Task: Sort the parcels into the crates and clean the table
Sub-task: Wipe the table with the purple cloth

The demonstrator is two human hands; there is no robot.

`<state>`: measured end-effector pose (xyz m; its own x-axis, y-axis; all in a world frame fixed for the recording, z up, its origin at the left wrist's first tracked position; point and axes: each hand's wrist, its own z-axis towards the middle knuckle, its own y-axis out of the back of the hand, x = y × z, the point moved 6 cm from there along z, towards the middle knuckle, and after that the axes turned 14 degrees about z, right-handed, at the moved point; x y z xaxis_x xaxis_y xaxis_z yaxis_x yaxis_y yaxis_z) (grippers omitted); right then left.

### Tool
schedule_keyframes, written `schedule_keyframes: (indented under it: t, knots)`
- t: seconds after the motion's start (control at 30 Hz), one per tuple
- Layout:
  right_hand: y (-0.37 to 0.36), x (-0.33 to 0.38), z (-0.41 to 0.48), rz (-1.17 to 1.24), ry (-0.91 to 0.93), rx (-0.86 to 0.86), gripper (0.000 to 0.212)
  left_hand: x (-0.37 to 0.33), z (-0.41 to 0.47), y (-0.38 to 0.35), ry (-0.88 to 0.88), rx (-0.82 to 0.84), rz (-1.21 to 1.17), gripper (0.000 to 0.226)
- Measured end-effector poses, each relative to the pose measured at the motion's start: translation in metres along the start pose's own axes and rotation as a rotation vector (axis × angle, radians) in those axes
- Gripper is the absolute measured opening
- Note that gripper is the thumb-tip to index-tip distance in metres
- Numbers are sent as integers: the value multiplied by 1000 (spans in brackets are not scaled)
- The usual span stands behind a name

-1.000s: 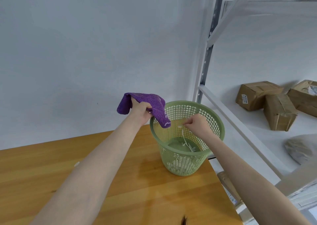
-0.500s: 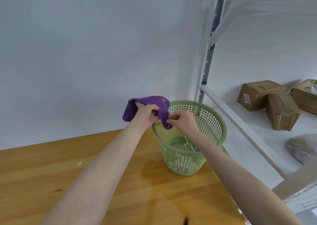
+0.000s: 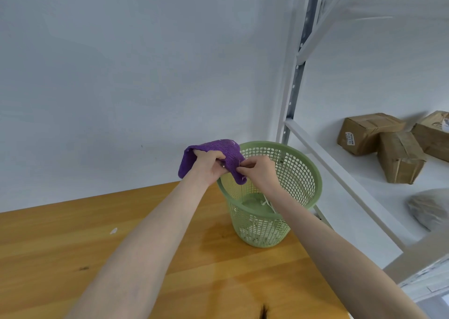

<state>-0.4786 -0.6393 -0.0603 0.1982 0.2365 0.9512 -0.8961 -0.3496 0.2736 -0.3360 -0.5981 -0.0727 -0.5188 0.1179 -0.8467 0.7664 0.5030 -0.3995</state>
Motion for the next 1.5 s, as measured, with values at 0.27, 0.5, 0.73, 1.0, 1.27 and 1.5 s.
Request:
schedule_keyframes:
  t: [0.27, 0.5, 0.73, 1.0, 1.27, 1.5]
  knots:
    - [5, 3, -1, 50, -8, -47, 6, 3, 5, 7, -12, -45, -33, 84]
    - [17, 1, -4, 47, -7, -77, 11, -5, 5, 2, 31, -44, -35, 92]
    - [42, -18, -1, -236, -93, -82, 24, -13, 8, 2, -32, 0, 46, 91]
    - [17, 7, 1, 42, 28, 51, 11, -9, 0, -8, -58, 41, 74, 81]
    - [7, 11, -1, -95, 133, 4, 10, -8, -4, -7, -52, 24, 144, 77]
    - [29, -5, 6, -167, 41, -70, 20, -13, -7, -2, -53, 29, 116, 80]
